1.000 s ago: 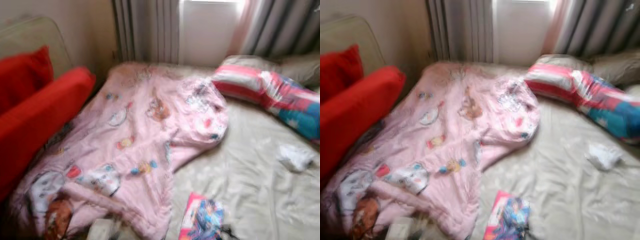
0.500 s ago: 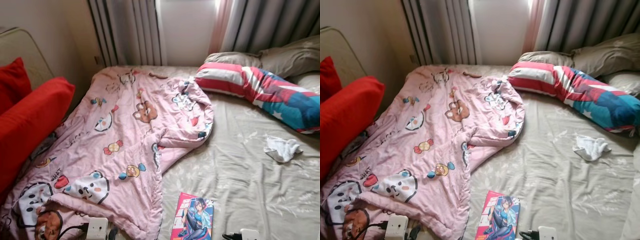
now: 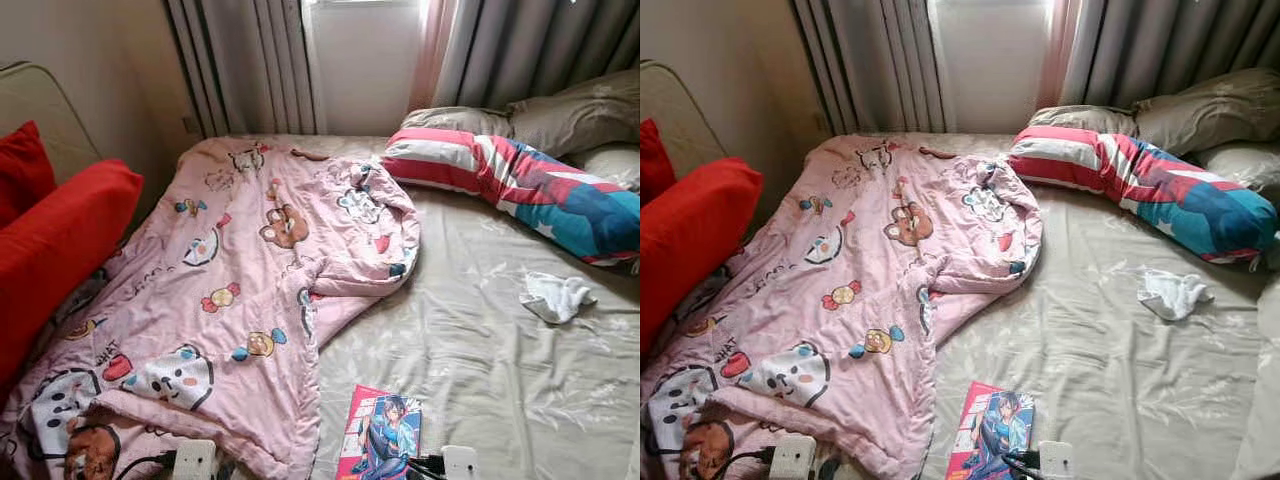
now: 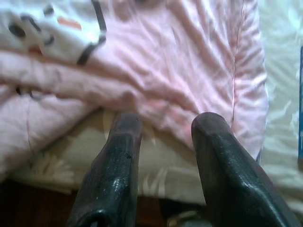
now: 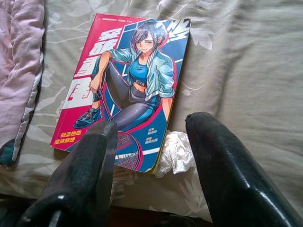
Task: Clean up the room
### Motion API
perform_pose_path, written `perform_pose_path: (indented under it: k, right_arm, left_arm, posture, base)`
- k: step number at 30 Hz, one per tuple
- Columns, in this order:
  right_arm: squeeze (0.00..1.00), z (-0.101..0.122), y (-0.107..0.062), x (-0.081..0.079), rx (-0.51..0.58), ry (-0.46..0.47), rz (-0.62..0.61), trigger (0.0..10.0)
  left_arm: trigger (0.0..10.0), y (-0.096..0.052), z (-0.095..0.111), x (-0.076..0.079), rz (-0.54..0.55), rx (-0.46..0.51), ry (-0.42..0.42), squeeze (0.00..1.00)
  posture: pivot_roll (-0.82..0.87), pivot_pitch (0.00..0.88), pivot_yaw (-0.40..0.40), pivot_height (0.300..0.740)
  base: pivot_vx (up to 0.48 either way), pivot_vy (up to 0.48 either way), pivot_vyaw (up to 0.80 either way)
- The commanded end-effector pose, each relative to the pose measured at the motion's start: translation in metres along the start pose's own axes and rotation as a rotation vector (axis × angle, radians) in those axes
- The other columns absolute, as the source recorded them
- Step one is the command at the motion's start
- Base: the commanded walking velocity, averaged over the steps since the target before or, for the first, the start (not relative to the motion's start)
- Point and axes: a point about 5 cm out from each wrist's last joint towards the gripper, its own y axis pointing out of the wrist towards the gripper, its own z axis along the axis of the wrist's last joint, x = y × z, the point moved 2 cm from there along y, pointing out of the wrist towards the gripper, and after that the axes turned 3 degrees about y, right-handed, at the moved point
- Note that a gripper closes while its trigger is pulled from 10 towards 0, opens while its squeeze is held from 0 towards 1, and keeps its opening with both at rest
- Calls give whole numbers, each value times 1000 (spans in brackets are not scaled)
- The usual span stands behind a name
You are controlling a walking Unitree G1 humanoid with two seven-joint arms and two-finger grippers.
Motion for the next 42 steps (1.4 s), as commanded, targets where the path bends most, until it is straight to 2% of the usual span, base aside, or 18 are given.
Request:
perform_pose_path:
  k: [1, 5, 10, 13, 20, 25, 42]
  right_arm:
    - [0, -9, -3, -1, -26, 0, -4, 10000]
    - [0, -11, -5, 7, -31, -1, -13, 10000]
    - [0, -8, -9, 26, -20, 4, -32, 10000]
    - [0, -8, -10, 31, -19, 6, -38, 10000]
    - [0, -8, -11, 32, -20, 8, -36, 10000]
    - [0, -10, -12, 32, -21, 11, -32, 10000]
    - [0, -11, -12, 32, -31, 18, -37, 10000]
  left_arm:
    - [10000, -1, 0, -3, 10, 11, -21, 0]
    - [10000, -1, 1, -2, 6, 16, -20, 0]
    - [10000, -1, 1, -2, 2, 19, -18, 0]
    - [10000, -1, 1, -2, 0, 18, -12, 0]
    - [10000, -1, 2, -1, -6, 19, -6, 0]
    - [10000, 0, 4, 0, -9, 28, -10, 0]
    - [10000, 1, 7, 1, -12, 39, -4, 0]
  posture:
    - [-13, 121, 48, 740]
    - [-10, 122, 48, 740]
    - [-11, 124, 50, 740]
    - [-11, 127, 51, 740]
    - [-10, 128, 52, 740]
    - [-11, 126, 53, 740]
    - [-14, 136, 57, 740]
  base:
    - [0, 0, 0]
    - [0, 0, 0]
    - [0, 0, 0]
    - [0, 0, 0]
    - [0, 0, 0]
    - [-352, 0, 0]
    - [0, 0, 0]
